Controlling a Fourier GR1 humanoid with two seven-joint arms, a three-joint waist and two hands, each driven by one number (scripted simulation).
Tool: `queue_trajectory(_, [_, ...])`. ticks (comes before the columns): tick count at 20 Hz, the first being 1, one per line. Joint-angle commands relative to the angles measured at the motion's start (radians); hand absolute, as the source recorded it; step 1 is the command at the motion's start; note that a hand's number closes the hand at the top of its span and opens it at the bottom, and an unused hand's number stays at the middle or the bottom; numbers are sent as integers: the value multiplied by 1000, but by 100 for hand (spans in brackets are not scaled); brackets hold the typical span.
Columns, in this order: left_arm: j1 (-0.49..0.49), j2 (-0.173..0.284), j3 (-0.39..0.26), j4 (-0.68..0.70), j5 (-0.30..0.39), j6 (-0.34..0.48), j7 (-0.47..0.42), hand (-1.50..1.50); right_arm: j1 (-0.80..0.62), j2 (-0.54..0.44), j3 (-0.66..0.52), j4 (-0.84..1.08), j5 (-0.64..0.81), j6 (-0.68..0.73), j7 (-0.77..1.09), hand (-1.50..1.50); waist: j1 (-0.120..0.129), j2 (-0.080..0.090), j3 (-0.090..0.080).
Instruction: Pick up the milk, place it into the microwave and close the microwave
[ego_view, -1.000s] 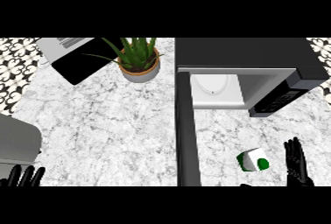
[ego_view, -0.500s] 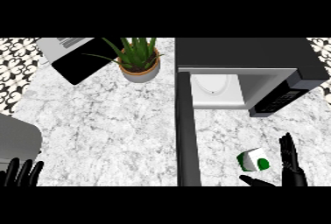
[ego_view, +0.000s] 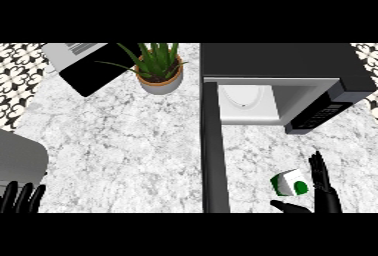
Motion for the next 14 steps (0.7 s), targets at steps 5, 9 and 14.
queue_trajectory(5, [47,-20,-87,-8,-46,13,-20,-150,-102,4,-27,213,-14,74,-94,-150,1,0,0])
queue_trajectory(9, [22,-1,12,37,-11,-30,-63,-150,-171,-29,-90,375,-33,103,-228,-150,5,2,1])
queue_trajectory(14, [109,-17,-2,23,-1,-65,-119,-150,-137,16,-76,259,-64,126,-187,-150,5,-2,0])
